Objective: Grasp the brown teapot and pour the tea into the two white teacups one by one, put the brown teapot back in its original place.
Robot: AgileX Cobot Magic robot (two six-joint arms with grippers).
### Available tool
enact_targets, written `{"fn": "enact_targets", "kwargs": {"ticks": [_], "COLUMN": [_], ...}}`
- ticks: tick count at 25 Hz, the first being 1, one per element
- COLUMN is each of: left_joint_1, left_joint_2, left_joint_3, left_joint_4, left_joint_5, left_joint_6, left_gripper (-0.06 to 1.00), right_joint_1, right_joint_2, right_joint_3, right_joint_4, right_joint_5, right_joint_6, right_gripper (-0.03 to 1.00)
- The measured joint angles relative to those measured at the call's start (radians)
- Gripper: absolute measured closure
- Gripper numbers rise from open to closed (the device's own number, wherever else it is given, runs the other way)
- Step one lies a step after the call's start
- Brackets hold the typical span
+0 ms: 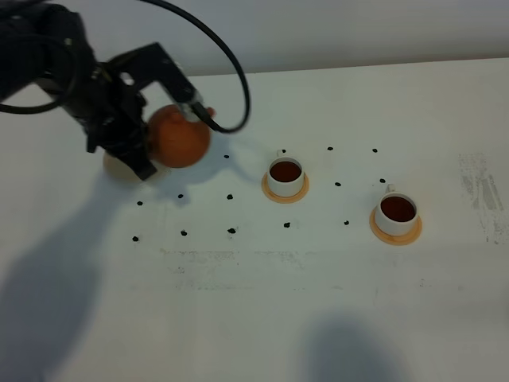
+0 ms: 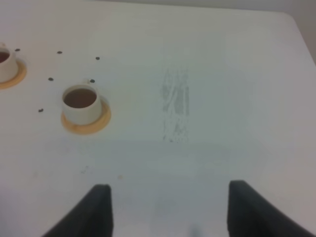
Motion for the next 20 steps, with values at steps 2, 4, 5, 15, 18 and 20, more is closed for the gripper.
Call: {"fn": "enact_targets", "kwargs": {"ticks": [2,4,5,15,18,20], "left_joint_1": [0.029,0.058,0.070,0.181,0.193,0.195], "left_joint_2": [0.000,0.000,0.000,0.010,0.040,0.064], "left_joint_3": [0.000,0.000,0.000,0.000,0.000,0.000], "left_joint_4": [0.000,0.001,0.001,0.001,0.002,0.001], "left_joint_5": [0.003,0.003,0.003,-0.005,-0.006,-0.016], "left_joint_6": [-0.051,-0.113,-0.139,-0.301,-0.315,-0.317], "left_gripper": [0.85,0.85,0.85,0.85,0.85,0.85], "right_joint_1": [0.000,0.000,0.000,0.000,0.000,0.000], "right_joint_2": [0.000,0.000,0.000,0.000,0.000,0.000], "right_joint_3": [0.000,0.000,0.000,0.000,0.000,0.000], "right_joint_4": [0.000,0.000,0.000,0.000,0.000,0.000], "right_joint_5": [0.000,0.000,0.000,0.000,0.000,0.000], "right_joint_6": [0.000,0.000,0.000,0.000,0.000,0.000], "right_gripper": [0.45,0.45,0.45,0.45,0.45,0.45]}}
